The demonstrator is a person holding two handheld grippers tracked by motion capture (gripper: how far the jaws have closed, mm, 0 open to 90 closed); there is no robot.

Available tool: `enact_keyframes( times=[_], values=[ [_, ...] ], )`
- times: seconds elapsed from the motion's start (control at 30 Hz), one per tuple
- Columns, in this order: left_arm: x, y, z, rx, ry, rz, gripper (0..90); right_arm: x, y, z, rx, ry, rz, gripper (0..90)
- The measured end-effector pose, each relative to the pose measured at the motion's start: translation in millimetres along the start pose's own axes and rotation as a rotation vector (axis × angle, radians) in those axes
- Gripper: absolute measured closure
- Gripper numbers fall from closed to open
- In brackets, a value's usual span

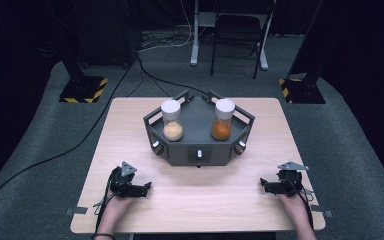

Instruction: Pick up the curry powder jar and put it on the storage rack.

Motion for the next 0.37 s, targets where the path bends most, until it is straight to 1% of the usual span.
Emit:
enact_keyframes(
  times=[0.37],
  values=[
    [-0.1,0.1,0.1,0.000,0.000,0.001,2.4,-0.7,0.9,0.8,-0.001,0.005,-0.001,0.0]
  ],
)
Point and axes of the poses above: each handheld gripper's, and its own axes: z roughly forward along the jaws, x roughly out of its underside, y roughly to its left, the point moved 5 cm from there along z, roughly forward along the jaws, and after that the axes turned 12 degrees about -x, right-handed, at the moved point
